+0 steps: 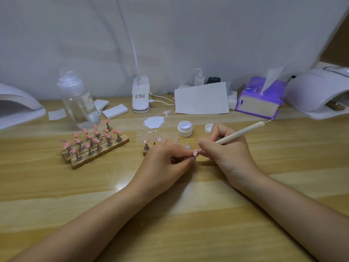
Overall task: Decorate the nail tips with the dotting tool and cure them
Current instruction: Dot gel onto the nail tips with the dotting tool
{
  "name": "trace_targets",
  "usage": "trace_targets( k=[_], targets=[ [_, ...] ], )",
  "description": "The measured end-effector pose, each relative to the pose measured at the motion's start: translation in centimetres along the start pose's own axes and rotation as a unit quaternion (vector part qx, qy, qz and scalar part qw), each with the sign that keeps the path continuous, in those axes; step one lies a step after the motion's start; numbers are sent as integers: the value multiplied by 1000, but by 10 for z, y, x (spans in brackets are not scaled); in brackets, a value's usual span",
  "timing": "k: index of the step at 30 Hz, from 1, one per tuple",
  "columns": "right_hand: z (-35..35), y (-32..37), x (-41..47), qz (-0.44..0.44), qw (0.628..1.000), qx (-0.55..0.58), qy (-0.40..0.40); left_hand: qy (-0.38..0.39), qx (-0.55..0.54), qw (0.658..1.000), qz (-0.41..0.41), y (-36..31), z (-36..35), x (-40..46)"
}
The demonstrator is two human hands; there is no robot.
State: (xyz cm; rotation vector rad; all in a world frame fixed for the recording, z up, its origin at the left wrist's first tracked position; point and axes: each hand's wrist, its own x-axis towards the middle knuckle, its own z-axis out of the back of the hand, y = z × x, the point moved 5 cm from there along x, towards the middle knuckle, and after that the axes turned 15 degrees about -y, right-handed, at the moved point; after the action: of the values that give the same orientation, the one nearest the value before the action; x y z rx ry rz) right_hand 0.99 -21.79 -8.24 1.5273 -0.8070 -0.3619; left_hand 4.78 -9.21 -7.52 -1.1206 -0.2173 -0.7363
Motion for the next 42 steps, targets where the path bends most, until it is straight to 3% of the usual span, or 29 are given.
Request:
trace_targets(
  k=[4, 42],
  targets=[
    [1, 1, 0, 29, 999, -37, 5, -5, -15, 1000, -2, -4, 1, 0],
    [-5, 4, -2, 20, 999, -18, 24, 5, -10, 1000, 19, 3, -1, -1]
  ],
)
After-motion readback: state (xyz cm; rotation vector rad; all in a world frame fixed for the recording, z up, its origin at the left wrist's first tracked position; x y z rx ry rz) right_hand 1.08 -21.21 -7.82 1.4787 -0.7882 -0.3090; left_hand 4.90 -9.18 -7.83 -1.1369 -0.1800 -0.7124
